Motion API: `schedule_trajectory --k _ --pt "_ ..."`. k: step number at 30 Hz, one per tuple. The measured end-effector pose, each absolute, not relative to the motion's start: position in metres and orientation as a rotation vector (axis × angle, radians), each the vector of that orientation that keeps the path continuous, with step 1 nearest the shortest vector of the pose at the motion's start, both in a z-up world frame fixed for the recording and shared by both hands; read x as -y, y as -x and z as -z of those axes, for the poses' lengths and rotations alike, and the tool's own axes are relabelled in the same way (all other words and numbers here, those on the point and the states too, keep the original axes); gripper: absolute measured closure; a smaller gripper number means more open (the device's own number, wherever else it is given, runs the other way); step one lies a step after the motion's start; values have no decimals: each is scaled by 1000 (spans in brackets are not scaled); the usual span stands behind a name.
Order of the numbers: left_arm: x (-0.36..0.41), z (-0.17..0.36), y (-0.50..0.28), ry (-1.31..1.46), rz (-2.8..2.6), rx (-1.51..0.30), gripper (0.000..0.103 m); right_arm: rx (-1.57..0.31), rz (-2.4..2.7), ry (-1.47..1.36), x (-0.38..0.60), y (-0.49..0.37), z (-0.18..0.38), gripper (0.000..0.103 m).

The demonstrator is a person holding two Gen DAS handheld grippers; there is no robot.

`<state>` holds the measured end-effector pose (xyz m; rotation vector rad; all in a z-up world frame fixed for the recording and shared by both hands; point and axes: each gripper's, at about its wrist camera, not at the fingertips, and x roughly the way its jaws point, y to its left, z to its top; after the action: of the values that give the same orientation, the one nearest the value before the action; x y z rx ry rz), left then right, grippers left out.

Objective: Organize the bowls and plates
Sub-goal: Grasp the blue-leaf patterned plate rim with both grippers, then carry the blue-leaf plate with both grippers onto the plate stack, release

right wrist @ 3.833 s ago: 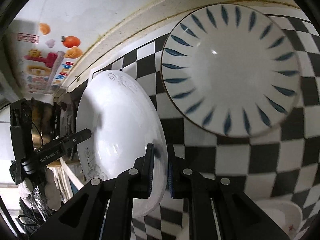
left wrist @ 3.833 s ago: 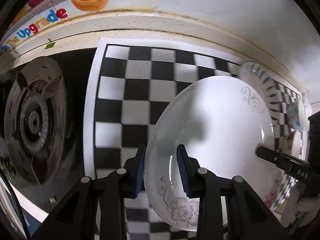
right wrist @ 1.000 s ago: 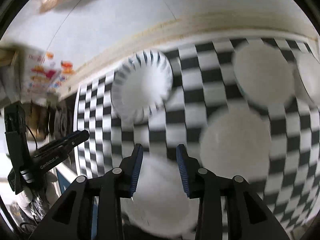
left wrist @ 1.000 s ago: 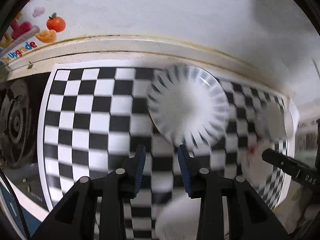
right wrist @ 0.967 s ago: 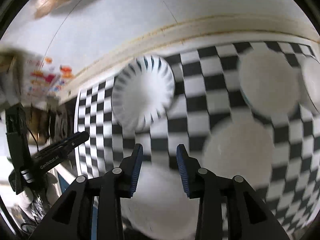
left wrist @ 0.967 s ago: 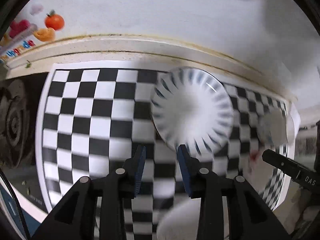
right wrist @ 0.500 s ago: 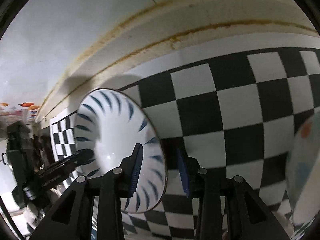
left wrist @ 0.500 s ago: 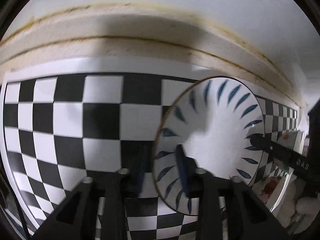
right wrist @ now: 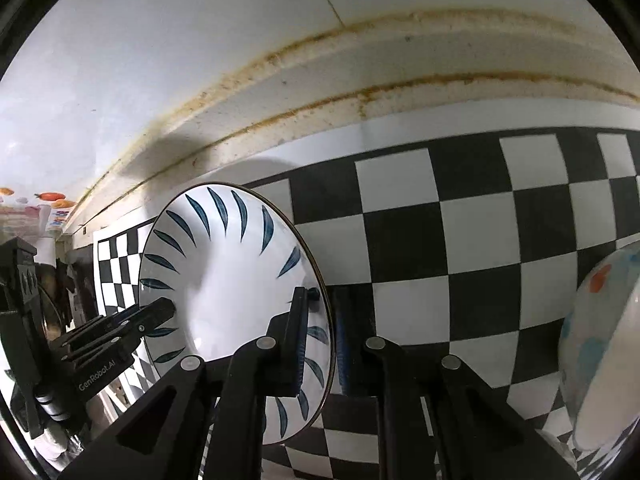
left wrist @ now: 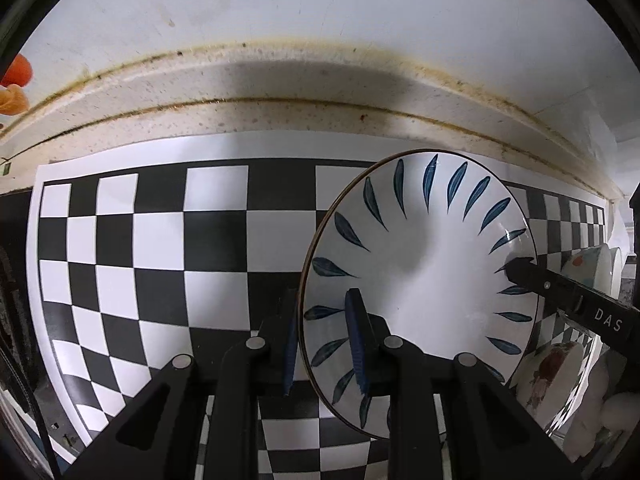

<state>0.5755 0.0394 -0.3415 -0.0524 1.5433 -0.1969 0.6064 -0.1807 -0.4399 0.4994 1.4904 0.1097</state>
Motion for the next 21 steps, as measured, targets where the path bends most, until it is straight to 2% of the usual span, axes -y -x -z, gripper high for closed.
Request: schedule_trajectory --k 9,21 --pt "-48 293 -535 49 214 -1485 83 -1433 -165 -484 178 -581 396 89" --pt "-61 246 -452 59 246 -1465 83 -1384 -235 -471 174 -492 337 89"
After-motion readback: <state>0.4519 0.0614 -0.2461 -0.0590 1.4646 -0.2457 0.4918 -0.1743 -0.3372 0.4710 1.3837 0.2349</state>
